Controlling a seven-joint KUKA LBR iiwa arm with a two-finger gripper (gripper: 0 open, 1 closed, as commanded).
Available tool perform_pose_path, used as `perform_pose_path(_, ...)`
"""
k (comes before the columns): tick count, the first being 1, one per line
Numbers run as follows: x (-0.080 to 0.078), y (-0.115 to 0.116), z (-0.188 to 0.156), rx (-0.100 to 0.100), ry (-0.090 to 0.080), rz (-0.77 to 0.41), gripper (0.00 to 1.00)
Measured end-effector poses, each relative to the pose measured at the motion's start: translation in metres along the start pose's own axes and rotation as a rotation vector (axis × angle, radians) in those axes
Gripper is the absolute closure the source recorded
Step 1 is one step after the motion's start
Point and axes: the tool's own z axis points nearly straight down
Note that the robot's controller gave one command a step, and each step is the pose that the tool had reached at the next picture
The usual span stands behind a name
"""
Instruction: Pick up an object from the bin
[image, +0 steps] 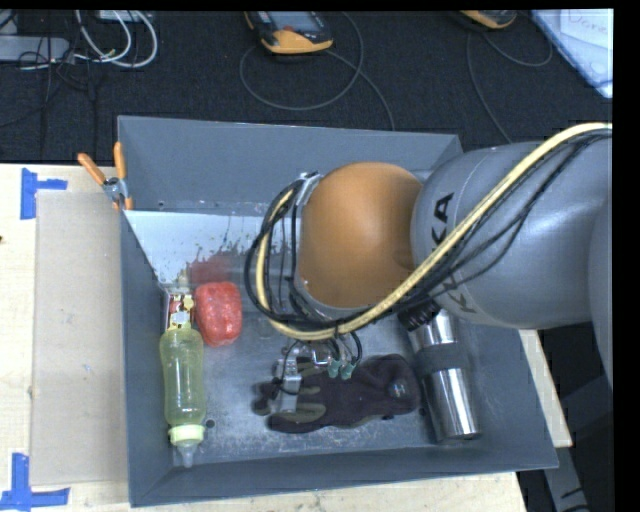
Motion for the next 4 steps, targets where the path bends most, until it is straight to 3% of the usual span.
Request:
perform_pose_path(2,-0.007,-0.015,0.011,-0.004,-0.009,0.059,0.00)
perform_pose_path(3,-0.008,-0.046,0.061,-0.001,-0.005,0.061,0.00)
perform_pose_path(4,-0.008,-0.051,0.081,-0.001,-0.002,-0.024,0.00)
